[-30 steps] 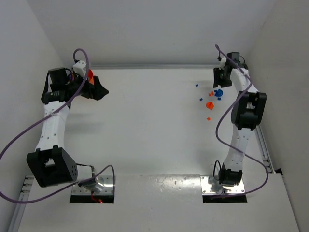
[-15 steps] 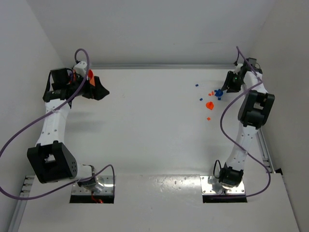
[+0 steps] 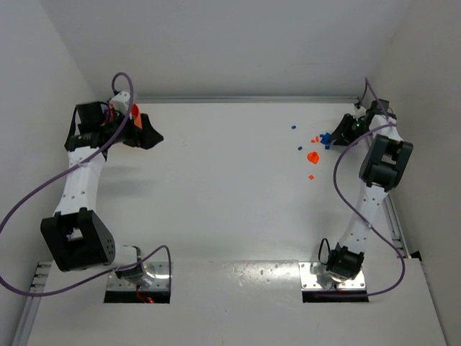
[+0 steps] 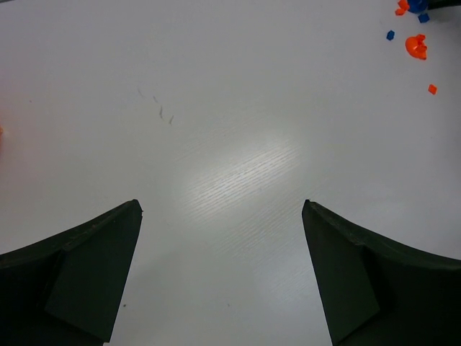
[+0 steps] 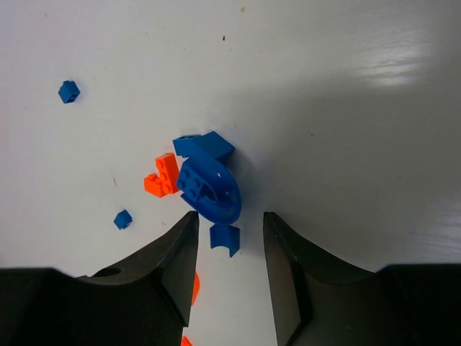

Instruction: Sort the legos into containers by color

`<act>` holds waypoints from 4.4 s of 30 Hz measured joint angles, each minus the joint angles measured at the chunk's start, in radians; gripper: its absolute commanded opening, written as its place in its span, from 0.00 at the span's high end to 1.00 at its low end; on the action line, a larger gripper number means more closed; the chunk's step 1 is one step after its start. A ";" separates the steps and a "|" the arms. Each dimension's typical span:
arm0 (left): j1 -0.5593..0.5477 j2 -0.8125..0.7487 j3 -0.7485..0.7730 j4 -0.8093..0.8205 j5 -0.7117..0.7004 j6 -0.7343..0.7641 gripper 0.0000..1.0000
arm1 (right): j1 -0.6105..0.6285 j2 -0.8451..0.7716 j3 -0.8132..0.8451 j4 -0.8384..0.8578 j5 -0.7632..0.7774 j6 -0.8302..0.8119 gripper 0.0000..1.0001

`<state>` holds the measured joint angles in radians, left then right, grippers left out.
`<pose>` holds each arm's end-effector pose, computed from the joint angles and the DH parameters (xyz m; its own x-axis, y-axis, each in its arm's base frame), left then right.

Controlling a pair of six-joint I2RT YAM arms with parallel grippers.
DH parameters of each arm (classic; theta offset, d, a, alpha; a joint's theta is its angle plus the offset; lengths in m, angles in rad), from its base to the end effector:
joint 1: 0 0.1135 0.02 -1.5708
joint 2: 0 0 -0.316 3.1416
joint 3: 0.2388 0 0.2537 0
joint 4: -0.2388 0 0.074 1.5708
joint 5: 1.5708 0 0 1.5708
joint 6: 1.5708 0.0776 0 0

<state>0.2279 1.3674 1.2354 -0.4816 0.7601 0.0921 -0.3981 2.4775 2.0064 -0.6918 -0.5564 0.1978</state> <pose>0.3188 0.0191 0.3750 -0.5231 -0.0529 -0.8506 0.4350 0.8417 -0.3199 0.5424 -0.1837 0.1214 -0.8029 0.5187 -0.2937 0.2997 0.7772 0.5533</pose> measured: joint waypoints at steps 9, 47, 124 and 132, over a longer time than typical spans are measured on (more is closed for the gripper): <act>0.000 0.021 0.002 0.000 -0.001 0.000 0.00 | -0.001 0.029 0.006 0.035 -0.077 0.043 0.69; -0.245 0.025 -0.019 0.034 0.303 -0.027 0.11 | 0.512 -0.584 -0.410 -0.064 -0.168 -0.391 1.00; -0.504 0.248 -0.136 0.354 0.341 -0.388 0.95 | 0.952 -0.608 -0.291 -0.163 0.004 -0.488 0.73; -0.496 0.245 -0.147 0.342 0.326 -0.380 1.00 | 0.943 -0.626 -0.261 -0.134 0.012 -0.430 0.41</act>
<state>-0.2680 1.6119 1.0882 -0.1398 1.0863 -0.2874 0.5453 1.8519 1.7454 -0.8261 -0.5442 -0.2325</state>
